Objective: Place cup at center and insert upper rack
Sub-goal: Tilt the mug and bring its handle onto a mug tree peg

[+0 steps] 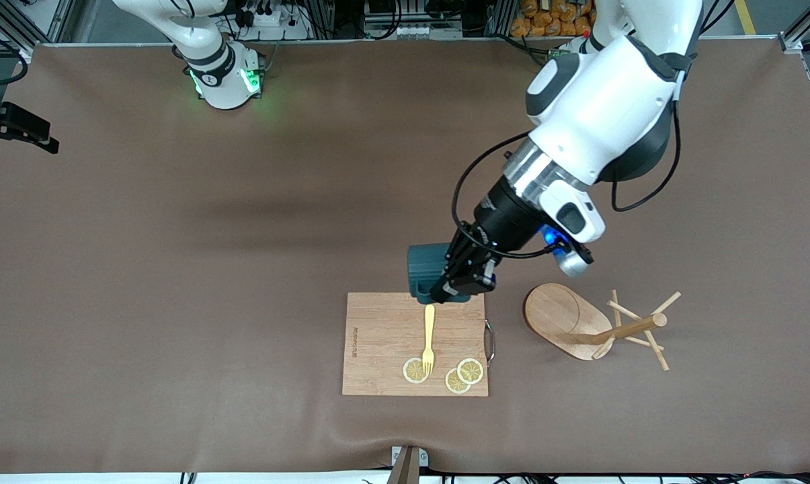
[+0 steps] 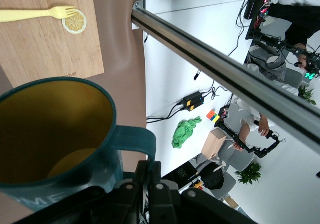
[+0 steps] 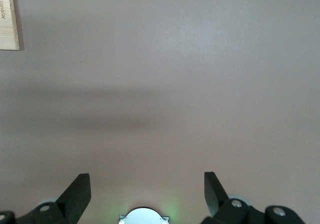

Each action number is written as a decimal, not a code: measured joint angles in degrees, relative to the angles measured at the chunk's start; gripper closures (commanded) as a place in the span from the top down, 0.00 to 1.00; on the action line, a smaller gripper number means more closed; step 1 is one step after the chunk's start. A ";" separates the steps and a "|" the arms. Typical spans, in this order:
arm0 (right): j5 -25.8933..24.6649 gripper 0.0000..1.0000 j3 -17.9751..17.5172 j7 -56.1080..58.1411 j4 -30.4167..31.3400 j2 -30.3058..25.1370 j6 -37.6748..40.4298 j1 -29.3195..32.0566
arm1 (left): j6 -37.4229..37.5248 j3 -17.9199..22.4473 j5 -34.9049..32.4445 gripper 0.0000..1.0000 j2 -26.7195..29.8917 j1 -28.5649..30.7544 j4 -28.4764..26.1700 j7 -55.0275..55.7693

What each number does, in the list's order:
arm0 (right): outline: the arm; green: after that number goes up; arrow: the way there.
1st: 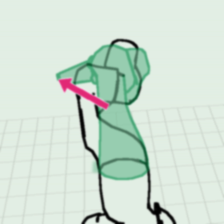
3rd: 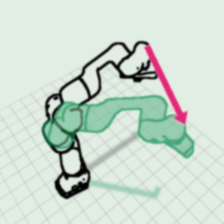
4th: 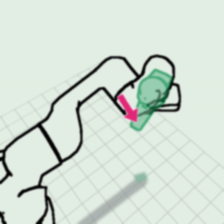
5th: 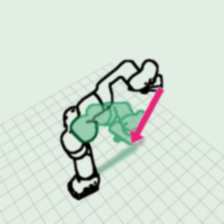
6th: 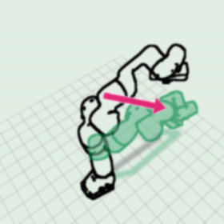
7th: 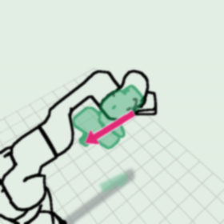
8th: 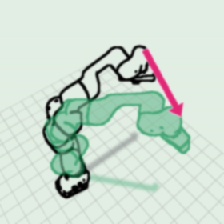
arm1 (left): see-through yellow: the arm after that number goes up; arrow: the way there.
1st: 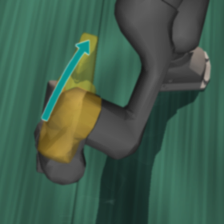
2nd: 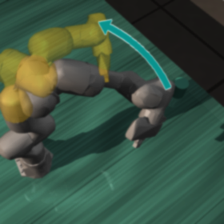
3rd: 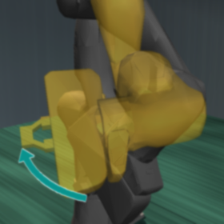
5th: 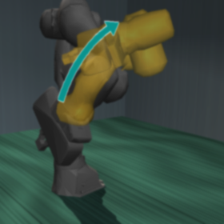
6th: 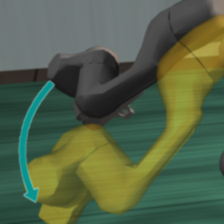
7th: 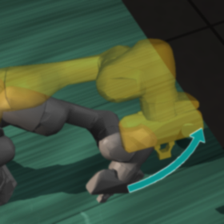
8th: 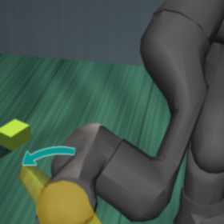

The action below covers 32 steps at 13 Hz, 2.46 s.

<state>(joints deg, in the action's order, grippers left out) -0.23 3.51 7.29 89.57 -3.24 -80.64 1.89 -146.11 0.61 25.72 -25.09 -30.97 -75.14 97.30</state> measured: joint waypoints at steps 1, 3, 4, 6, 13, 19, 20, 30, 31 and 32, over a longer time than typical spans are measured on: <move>0.00 1.00 -0.01 0.00 0.00 0.00 0.00 0.00 | 0.00 -0.04 1.02 0.00 0.08 0.45 -0.29 -1.18; 0.00 1.00 -0.02 0.00 0.00 0.00 0.00 0.00 | 0.00 -0.15 3.40 0.00 0.13 1.08 -0.72 -3.67; 0.00 1.00 -0.03 0.00 0.00 0.00 0.00 0.00 | 0.00 -0.18 4.58 0.00 0.13 1.49 -0.83 -4.47; 0.00 1.00 -0.05 0.00 0.00 0.00 0.00 0.00 | 0.02 -1.09 7.38 0.00 0.15 3.48 -1.00 -6.68; 0.02 1.00 -0.41 0.00 -1.05 -0.07 -0.36 -0.01 | 5.09 -4.32 18.97 0.00 0.17 10.86 -2.45 -20.77; 0.02 1.00 -0.88 0.00 -1.24 -0.10 -0.87 -0.43 | 13.85 -4.40 27.08 0.00 0.16 16.08 -5.02 -34.35; 0.04 1.00 -0.91 0.00 -1.26 -0.11 -0.88 -0.47 | 17.00 -4.41 29.02 0.00 0.16 17.46 -5.03 -36.93; 0.06 1.00 -0.97 -0.01 -1.30 -0.20 -0.88 -1.44 | 39.12 -4.48 36.49 0.00 -2.79 30.41 -6.32 -54.95; 0.06 1.00 -0.97 -0.01 -1.29 -0.20 -0.88 -1.45 | 40.07 -4.49 36.87 0.00 -3.33 31.18 -6.32 -55.77; 0.06 1.00 -0.97 -0.01 -1.29 -0.20 -0.88 -1.45 | 40.59 -4.50 37.09 0.00 -3.81 31.84 -6.32 -56.23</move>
<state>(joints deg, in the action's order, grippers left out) -0.17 2.54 7.28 88.29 -3.44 -81.52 0.45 -105.52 -3.88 62.80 -28.89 0.86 -81.46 41.08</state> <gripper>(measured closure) 0.000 0.952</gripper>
